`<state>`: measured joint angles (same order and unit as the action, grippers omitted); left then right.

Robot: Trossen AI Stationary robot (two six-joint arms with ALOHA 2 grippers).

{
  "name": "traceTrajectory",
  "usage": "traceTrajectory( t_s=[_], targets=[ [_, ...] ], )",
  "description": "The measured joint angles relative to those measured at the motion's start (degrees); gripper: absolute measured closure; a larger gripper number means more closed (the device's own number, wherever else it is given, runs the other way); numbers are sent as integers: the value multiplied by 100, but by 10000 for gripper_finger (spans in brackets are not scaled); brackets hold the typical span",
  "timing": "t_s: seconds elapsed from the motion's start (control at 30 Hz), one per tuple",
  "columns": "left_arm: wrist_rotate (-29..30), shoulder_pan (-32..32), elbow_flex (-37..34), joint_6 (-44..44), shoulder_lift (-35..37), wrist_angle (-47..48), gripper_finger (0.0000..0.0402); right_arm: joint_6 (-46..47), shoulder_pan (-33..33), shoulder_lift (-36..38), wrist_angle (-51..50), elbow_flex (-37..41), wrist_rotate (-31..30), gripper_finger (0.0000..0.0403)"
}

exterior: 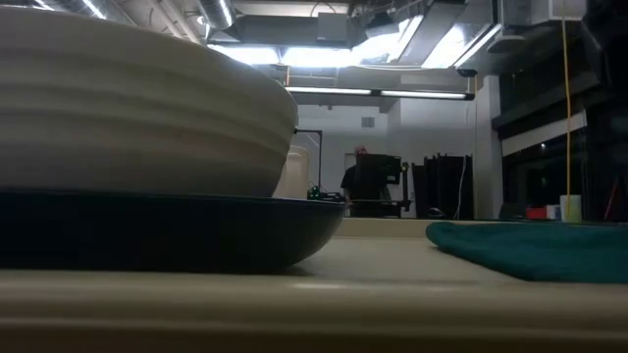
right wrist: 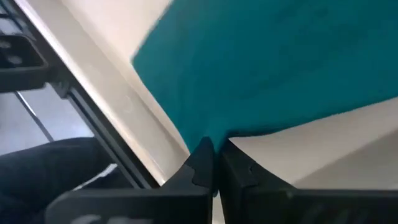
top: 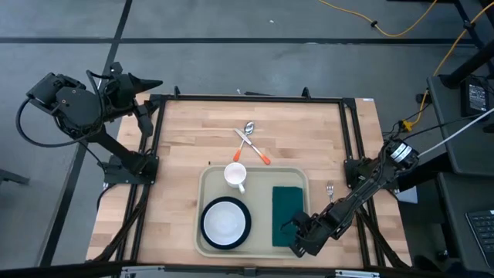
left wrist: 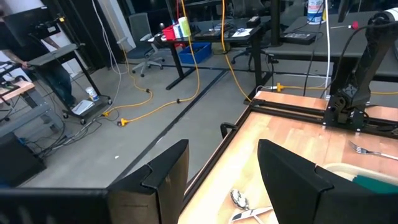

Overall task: Set up tray
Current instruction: Put the dark green napkin on the light brown serving tray to the right of the black plate

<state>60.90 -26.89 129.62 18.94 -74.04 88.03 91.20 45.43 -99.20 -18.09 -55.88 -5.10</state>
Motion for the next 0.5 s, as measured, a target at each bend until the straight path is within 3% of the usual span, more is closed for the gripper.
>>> traceTrajectory(
  t_s=[0.5],
  targets=[
    [-4, 0, 0, 2, 0, -46, 215, 286, 166, -37, -17, 0, 181, 396]
  ],
)
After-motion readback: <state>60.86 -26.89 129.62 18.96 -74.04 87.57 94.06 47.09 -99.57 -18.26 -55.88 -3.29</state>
